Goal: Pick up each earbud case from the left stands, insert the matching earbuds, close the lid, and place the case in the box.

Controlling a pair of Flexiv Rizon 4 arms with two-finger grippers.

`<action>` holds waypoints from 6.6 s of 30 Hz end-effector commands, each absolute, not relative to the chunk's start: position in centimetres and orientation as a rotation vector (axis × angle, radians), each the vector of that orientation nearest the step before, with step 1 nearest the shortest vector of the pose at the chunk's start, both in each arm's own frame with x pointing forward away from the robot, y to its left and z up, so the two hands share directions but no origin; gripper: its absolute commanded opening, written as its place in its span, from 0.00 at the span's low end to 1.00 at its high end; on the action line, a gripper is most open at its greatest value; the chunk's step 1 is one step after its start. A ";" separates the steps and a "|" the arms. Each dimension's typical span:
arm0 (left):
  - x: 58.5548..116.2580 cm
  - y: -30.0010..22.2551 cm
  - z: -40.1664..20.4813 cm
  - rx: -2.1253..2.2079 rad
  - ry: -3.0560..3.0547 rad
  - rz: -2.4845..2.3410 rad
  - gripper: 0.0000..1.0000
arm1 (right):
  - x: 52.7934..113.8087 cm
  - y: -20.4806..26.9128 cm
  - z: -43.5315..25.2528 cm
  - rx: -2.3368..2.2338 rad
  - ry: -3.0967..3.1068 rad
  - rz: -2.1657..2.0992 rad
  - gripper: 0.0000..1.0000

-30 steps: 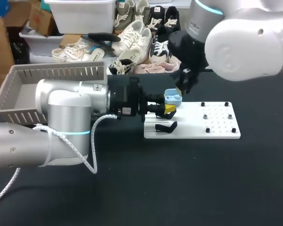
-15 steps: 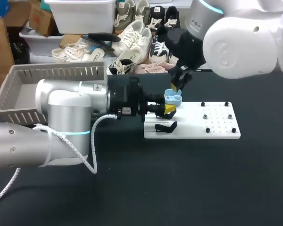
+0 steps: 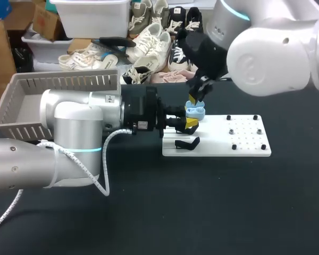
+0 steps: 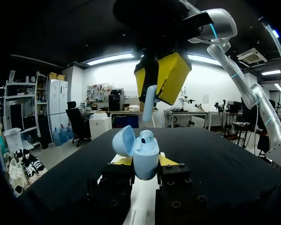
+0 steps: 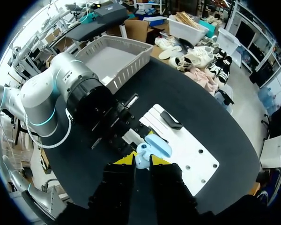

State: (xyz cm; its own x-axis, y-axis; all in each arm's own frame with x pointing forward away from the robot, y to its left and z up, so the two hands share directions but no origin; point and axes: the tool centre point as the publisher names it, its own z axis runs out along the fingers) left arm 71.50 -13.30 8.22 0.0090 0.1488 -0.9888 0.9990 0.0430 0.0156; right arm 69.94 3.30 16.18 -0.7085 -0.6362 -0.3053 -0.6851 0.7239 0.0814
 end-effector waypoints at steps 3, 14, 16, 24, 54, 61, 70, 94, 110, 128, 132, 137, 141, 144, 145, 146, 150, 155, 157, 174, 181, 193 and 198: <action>71.5 -13.3 8.1 1.288 1.326 -1.093 0.00 | 69.7 3.5 15.8 -1.047 2.671 0.279 0.00; 71.5 -13.3 8.1 1.288 1.326 -1.093 0.00 | 69.4 3.8 15.1 -1.068 2.688 0.264 0.00; 71.5 -13.3 8.1 1.288 1.326 -1.093 0.00 | 69.4 3.8 15.0 -1.067 2.691 0.263 0.00; 71.5 -13.3 8.1 1.288 1.326 -1.093 0.00 | 69.7 3.8 14.6 -1.056 2.702 0.262 0.00; 71.5 -13.3 8.1 1.288 1.326 -1.093 0.00 | 70.5 3.5 13.8 -1.035 2.734 0.260 0.00; 71.5 -13.3 8.1 1.288 1.326 -1.093 0.00 | 70.7 3.5 13.9 -1.038 2.731 0.258 0.00; 71.5 -13.3 8.1 1.288 1.326 -1.093 0.00 | 70.9 3.7 14.1 -1.042 2.726 0.254 0.00; 71.5 -13.3 8.1 1.288 1.326 -1.093 0.00 | 70.3 4.5 13.8 -1.055 2.734 0.263 0.00; 71.5 -13.3 8.1 1.288 1.326 -1.093 0.00 | 70.4 4.2 13.6 -1.036 2.749 0.257 0.00; 71.5 -13.3 8.1 1.288 1.326 -1.093 0.00 | 70.8 4.1 13.5 -1.042 2.761 0.240 0.00; 71.5 -13.3 8.1 1.288 1.326 -1.093 0.00 | 70.9 4.1 13.4 -1.049 2.763 0.236 0.00; 71.5 -13.3 8.1 1.288 1.326 -1.093 0.00 | 71.0 4.1 13.4 -1.057 2.767 0.223 0.00; 71.5 -13.3 8.1 1.288 1.326 -1.093 0.00 | 71.0 4.1 13.3 -1.057 2.770 0.219 0.00; 71.5 -13.3 8.1 1.288 1.326 -1.093 0.00 | 71.1 4.1 13.2 -1.059 2.774 0.214 0.00; 71.5 -13.3 8.1 1.288 1.326 -1.093 0.00 | 71.1 4.1 13.2 -1.060 2.774 0.213 0.00; 71.5 -13.3 8.1 1.288 1.326 -1.093 0.00 | 71.1 4.1 13.1 -1.060 2.775 0.212 0.04; 71.5 -13.3 8.1 1.288 1.326 -1.093 0.00 | 71.2 4.1 13.0 -1.060 2.779 0.212 0.02; 71.5 -13.3 8.1 1.288 1.326 -1.093 0.00 | 71.2 4.0 12.8 -1.056 2.785 0.214 0.00; 71.5 -13.3 8.1 1.288 1.326 -1.093 0.00 | 71.1 4.0 12.8 -1.053 2.787 0.215 0.01; 71.5 -13.3 8.1 1.288 1.326 -1.093 0.00 | 71.0 4.0 12.7 -1.036 2.787 0.220 0.22; 71.5 -13.3 8.1 1.288 1.326 -1.093 0.00 | 70.9 3.9 13.0 -1.030 2.783 0.212 0.25; 71.5 -13.3 8.1 1.288 1.326 -1.093 0.00 | 70.4 3.8 13.4 -1.017 2.778 0.202 0.26; 71.5 -13.3 8.1 1.288 1.326 -1.093 0.00 | 70.2 3.8 13.4 -1.013 2.782 0.200 0.26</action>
